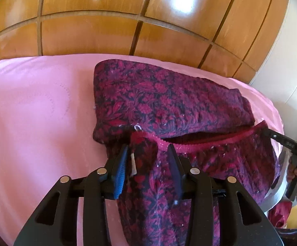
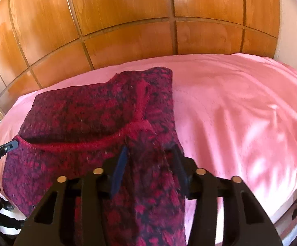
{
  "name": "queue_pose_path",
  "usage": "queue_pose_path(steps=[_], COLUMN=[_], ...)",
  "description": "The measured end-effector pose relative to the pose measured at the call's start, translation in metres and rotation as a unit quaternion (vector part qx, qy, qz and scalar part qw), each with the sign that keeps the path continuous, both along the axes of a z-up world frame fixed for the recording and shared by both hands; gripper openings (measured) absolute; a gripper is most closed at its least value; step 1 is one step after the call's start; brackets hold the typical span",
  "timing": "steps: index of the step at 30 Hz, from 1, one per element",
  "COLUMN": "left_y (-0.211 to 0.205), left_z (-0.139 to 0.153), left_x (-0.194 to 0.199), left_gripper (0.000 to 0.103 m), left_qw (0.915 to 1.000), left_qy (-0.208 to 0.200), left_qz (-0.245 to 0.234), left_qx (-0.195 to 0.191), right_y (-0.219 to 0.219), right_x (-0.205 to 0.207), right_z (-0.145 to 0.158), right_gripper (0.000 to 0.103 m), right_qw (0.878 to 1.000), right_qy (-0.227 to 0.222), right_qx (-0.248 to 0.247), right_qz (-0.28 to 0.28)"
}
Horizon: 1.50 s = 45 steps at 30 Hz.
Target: Fold small clothes
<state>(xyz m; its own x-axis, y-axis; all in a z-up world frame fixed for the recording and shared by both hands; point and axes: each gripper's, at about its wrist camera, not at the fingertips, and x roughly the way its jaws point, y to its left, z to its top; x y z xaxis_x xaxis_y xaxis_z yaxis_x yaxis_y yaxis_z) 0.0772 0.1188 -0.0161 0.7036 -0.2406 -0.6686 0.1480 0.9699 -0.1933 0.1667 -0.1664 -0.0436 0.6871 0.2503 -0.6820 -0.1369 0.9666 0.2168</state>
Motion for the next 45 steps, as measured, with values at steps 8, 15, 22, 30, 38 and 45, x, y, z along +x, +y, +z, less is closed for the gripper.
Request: queue_pose_path(steps=[8, 15, 22, 30, 38, 45], left_y=[-0.001, -0.001, -0.018, -0.031, -0.036, -0.024], left_z=[-0.002, -0.008, 0.001, 0.018, 0.021, 0.003], left_x=[-0.012, -0.002, -0.009, -0.029, -0.039, -0.023], left_gripper=[0.013, 0.03, 0.015, 0.014, 0.014, 0.027], left_qw=[0.9997, 0.9998, 0.9985, 0.9956, 0.9947, 0.998], left_qy=[-0.009, 0.008, -0.018, -0.055, -0.07, -0.033], left_qz=[0.016, 0.013, 0.013, 0.013, 0.01, 0.023], left_qx=[0.015, -0.008, 0.05, 0.075, 0.074, 0.049], right_y=[-0.001, 0.002, 0.007, 0.017, 0.011, 0.014], right_x=[0.006, 0.011, 0.011, -0.005, -0.016, -0.006], right_z=[-0.019, -0.033, -0.033, -0.019, -0.018, -0.028], right_gripper=[0.017, 0.028, 0.028, 0.021, 0.02, 0.035], right_qw=[1.0, 0.999, 0.999, 0.999, 0.999, 0.999], right_qy=[0.026, 0.033, 0.028, 0.01, 0.026, 0.037], right_qx=[-0.003, 0.001, -0.016, -0.05, -0.01, 0.001], right_qz=[-0.001, -0.01, -0.014, 0.002, 0.016, 0.024])
